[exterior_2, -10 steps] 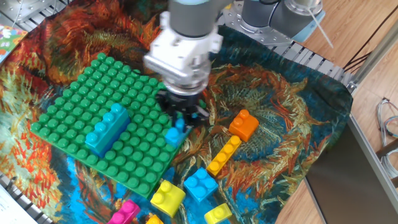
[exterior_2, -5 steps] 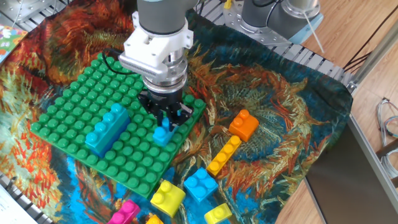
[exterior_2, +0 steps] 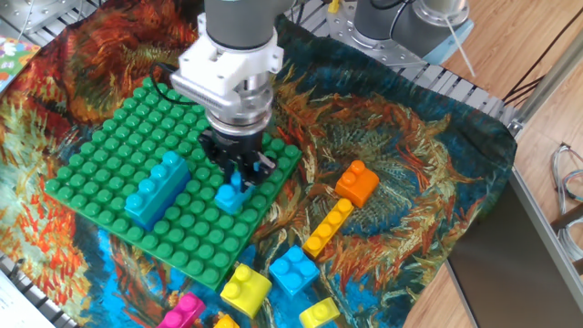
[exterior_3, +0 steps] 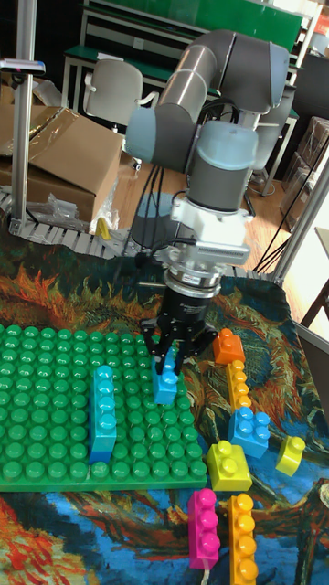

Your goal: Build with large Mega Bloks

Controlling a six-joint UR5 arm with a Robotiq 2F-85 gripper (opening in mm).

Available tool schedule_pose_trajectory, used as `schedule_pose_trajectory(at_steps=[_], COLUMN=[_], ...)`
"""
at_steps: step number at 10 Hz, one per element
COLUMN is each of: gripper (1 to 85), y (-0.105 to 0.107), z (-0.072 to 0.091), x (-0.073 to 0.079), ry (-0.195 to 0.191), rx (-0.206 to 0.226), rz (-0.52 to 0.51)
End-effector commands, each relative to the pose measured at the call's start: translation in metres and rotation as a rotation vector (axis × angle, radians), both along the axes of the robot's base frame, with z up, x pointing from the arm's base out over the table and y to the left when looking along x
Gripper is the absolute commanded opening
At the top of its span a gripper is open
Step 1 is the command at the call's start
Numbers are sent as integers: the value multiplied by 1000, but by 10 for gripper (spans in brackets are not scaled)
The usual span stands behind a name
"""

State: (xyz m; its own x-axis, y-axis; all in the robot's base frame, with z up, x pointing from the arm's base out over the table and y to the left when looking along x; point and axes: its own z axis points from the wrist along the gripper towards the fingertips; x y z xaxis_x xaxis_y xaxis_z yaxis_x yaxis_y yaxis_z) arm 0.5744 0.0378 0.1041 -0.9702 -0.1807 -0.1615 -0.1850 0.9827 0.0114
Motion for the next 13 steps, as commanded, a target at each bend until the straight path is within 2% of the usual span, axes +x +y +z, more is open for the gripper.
schedule_pose_trajectory(at_steps=[1, 3, 5, 7, 8, 10, 13], gripper=[13, 13, 13, 13, 13, 13, 13], y=[-26, -8, -16, -14, -20, -34, -34], z=[2, 1, 1, 1, -2, -12, -13], x=[9, 0, 3, 2, 2, 4, 3], ry=[12, 5, -2, -2, 0, -6, -7], rx=[37, 48, 25, 25, 9, 5, 29], rz=[64, 24, -25, 11, 27, 70, 91])
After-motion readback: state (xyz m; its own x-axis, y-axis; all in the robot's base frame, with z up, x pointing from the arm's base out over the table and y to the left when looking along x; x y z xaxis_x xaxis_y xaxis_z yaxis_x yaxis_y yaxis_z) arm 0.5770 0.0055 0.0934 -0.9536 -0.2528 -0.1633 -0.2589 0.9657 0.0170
